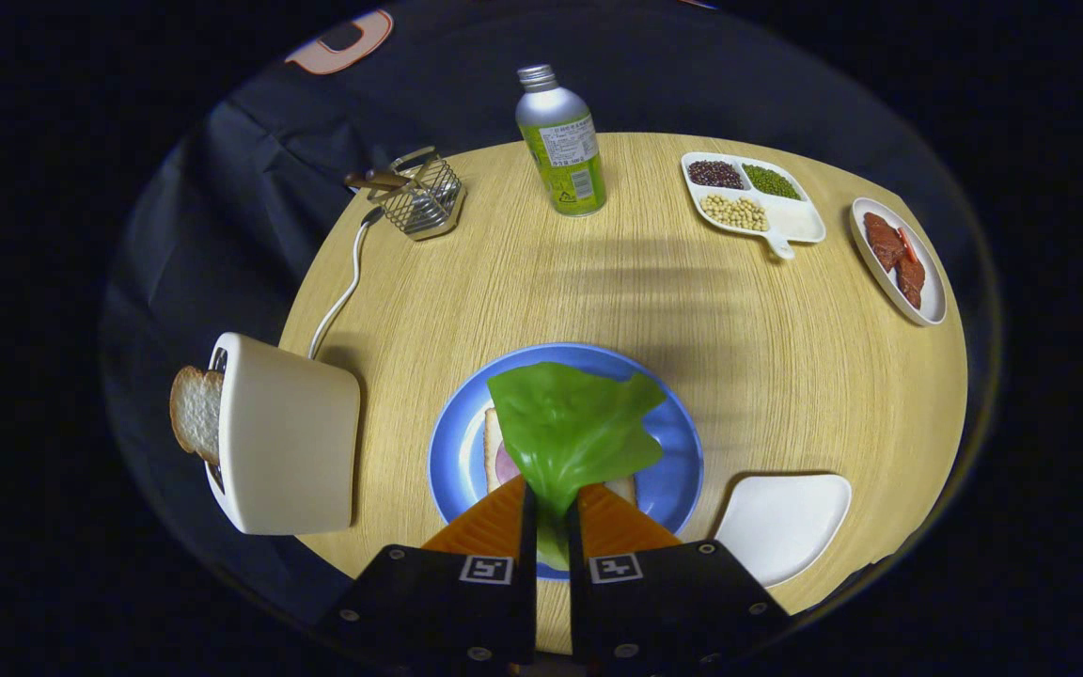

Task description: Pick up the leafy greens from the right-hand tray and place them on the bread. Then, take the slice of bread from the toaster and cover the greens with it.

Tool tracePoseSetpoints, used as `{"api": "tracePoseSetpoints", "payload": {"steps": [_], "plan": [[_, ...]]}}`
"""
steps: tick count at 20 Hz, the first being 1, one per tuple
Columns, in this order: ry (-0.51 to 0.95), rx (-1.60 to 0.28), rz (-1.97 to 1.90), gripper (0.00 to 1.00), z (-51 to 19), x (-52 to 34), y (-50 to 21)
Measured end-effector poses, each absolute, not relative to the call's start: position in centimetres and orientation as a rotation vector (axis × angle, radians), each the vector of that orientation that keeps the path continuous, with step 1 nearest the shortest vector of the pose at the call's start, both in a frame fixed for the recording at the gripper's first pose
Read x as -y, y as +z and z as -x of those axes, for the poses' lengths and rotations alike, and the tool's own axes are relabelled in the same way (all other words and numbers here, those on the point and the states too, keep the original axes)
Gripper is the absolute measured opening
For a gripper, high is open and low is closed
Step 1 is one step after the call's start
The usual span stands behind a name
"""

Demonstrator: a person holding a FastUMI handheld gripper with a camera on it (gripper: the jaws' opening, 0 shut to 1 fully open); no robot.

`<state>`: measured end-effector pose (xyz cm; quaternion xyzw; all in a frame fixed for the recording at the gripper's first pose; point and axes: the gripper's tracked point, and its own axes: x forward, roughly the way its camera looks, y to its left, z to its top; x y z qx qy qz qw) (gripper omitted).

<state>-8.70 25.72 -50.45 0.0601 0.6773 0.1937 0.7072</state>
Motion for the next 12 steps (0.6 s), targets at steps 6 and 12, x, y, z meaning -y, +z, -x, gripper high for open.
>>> {"api": "tracePoseSetpoints", "payload": {"steps": [6, 12], "plan": [[0.413, -1.503, -0.058, 0.50, 8.8, -26.0, -51.2], [0.416, -1.473, -0.068, 0.73, 8.0, -26.9, -48.5]]}}
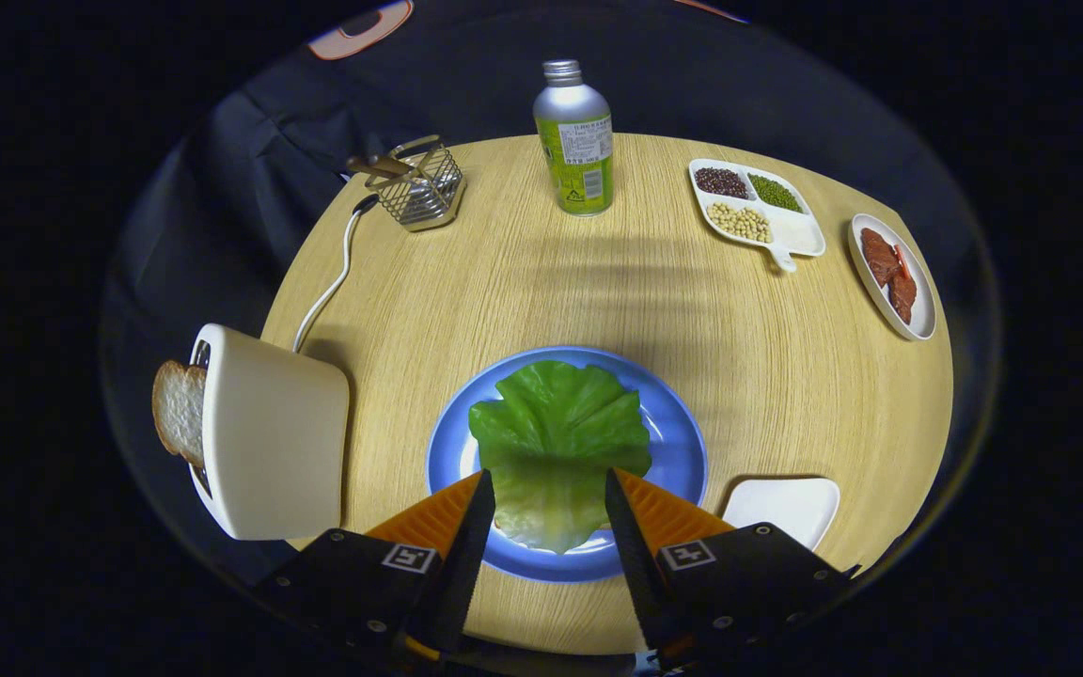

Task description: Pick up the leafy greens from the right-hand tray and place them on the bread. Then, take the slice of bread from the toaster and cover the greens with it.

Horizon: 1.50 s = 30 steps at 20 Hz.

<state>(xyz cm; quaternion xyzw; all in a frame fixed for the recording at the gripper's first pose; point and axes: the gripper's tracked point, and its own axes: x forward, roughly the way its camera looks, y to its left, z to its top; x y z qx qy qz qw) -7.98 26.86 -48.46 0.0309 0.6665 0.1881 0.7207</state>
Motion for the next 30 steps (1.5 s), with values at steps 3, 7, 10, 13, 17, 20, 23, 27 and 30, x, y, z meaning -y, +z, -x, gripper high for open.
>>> {"api": "tracePoseSetpoints", "payload": {"steps": [3, 7, 10, 13, 17, 20, 23, 27, 30], "plan": [[0.454, -1.415, -0.079, 0.84, 6.8, -28.5, -44.8], [0.510, -1.346, -0.070, 0.92, 5.9, -31.4, -39.5], [0.558, -1.329, -0.076, 0.96, 6.1, -34.3, -36.1], [0.593, -1.324, -0.070, 0.96, 6.6, -37.4, -34.0], [0.629, -1.337, -0.075, 0.96, 8.2, -41.4, -32.7], [0.656, -1.344, -0.074, 0.96, 8.8, -44.2, -31.7], [0.662, -1.353, -0.061, 0.96, 9.2, -46.7, -31.2], [0.638, -1.399, -0.029, 0.96, 10.0, -49.0, -32.3], [0.618, -1.435, -0.004, 0.96, 10.5, -50.0, -33.3]]}}
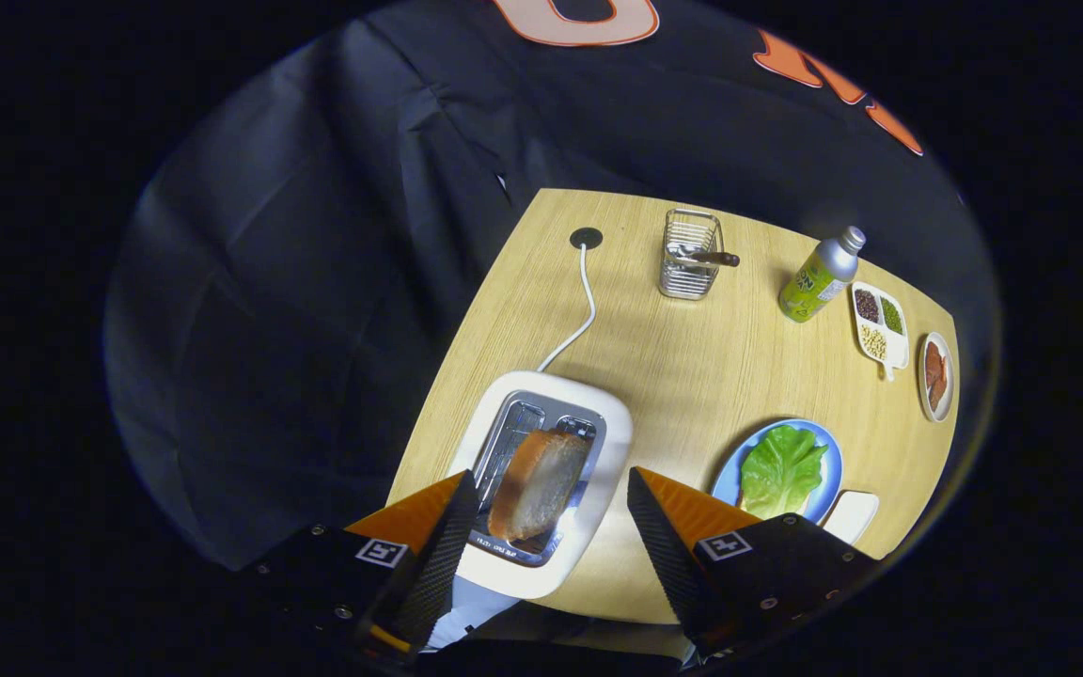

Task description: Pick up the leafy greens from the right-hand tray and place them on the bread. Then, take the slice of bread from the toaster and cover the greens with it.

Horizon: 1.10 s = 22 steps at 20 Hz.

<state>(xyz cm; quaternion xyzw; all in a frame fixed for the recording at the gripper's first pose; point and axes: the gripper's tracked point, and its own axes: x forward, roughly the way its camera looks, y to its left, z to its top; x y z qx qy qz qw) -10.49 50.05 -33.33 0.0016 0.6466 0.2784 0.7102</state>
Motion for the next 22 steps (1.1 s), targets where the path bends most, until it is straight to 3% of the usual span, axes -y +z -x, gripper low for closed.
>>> {"api": "tracePoseSetpoints", "payload": {"steps": [4, 6, 19, 22], "plan": [[0.585, -1.491, 0.013, 0.93, 11.2, -51.3, -34.8], [0.571, -1.518, 0.024, 0.87, 11.5, -51.7, -35.5], [0.438, -1.567, -0.068, 0.18, 11.5, -50.5, -36.6], [0.464, -1.550, -0.152, 0.16, 11.0, -49.9, -35.4]]}}
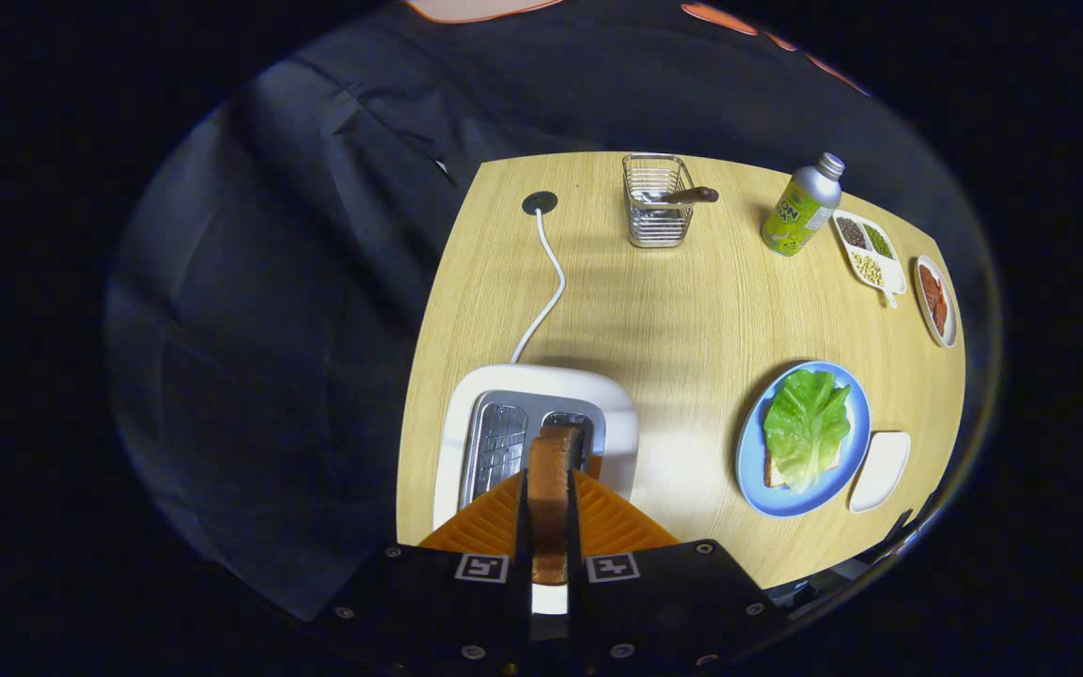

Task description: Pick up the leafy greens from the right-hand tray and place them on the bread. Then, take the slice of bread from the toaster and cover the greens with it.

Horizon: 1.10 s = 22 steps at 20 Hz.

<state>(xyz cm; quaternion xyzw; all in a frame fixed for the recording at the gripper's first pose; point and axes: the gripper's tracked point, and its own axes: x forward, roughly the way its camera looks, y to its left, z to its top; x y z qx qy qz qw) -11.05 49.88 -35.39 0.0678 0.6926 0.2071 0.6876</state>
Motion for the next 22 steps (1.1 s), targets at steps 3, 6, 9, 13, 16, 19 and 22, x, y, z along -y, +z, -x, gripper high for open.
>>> {"api": "tracePoseSetpoints", "payload": {"steps": [3, 6, 9, 13, 16, 19, 22], "plan": [[0.508, -1.518, -0.234, 0.16, 10.6, -49.2, -33.6], [0.545, -1.483, -0.318, 0.16, 10.0, -47.6, -31.8], [0.587, -1.456, -0.444, 0.16, 9.2, -45.8, -29.9], [0.587, -1.412, -0.554, 0.16, 7.7, -42.0, -28.8], [0.586, -1.391, -0.610, 0.15, 7.0, -39.0, -28.9], [0.601, -1.397, -0.693, 0.15, 7.0, -36.5, -29.4], [0.590, -1.394, -0.707, 0.16, 7.1, -33.9, -30.3]]}}
